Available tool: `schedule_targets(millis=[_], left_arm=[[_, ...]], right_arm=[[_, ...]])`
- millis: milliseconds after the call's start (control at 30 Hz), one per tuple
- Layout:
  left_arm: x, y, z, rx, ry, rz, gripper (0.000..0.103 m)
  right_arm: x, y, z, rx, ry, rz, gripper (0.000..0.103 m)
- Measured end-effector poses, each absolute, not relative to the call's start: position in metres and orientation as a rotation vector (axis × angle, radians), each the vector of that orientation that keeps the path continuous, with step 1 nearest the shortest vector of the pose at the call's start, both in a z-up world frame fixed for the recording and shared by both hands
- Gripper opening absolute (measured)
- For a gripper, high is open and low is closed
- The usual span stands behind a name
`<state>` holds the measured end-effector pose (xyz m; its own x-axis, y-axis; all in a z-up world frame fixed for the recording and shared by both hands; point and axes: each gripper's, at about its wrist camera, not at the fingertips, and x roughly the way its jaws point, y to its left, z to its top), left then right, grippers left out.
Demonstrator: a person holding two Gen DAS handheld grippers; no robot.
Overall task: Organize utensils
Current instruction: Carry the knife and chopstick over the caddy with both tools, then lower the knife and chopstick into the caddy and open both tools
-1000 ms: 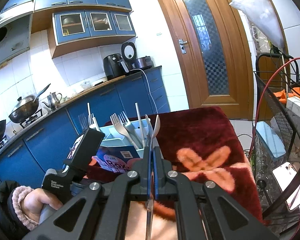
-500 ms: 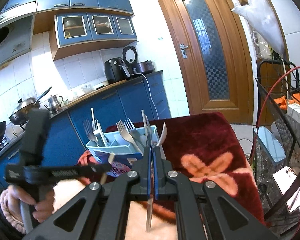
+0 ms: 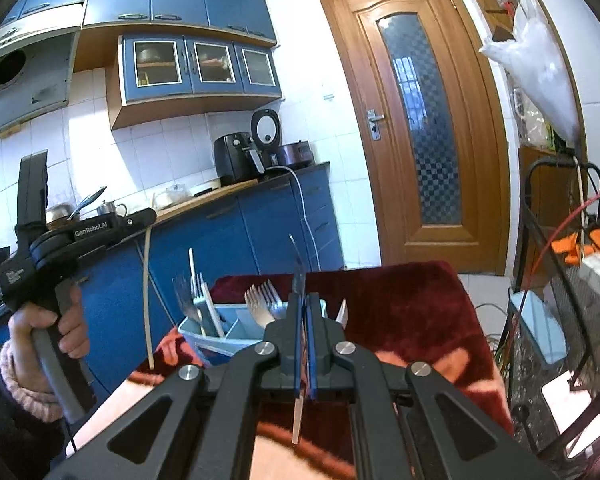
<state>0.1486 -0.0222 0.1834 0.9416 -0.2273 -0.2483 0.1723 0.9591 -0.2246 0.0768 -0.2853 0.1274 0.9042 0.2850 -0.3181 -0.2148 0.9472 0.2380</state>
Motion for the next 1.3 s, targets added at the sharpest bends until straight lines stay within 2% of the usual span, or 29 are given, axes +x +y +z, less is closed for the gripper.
schedule_targets(millis=[267,500,1300], left_arm=[[0.173,-0.013,0.182,-0.238,0.166,-0.120,0.004],[0.192,-0.017,0.164,-0.241,0.140,-0.081,0.005],[0.200,-0.025,0.114,-0.232,0.191,-0.108,0.004]], right_arm=[[0.093,-0.283,0.157,0.174,0.294,0.233,0.004],[0.110,-0.275,0.172,0.153,0.237,0.209,0.004],[0.172,-0.242,0.110,0.067,0.409,0.212,0.004]])
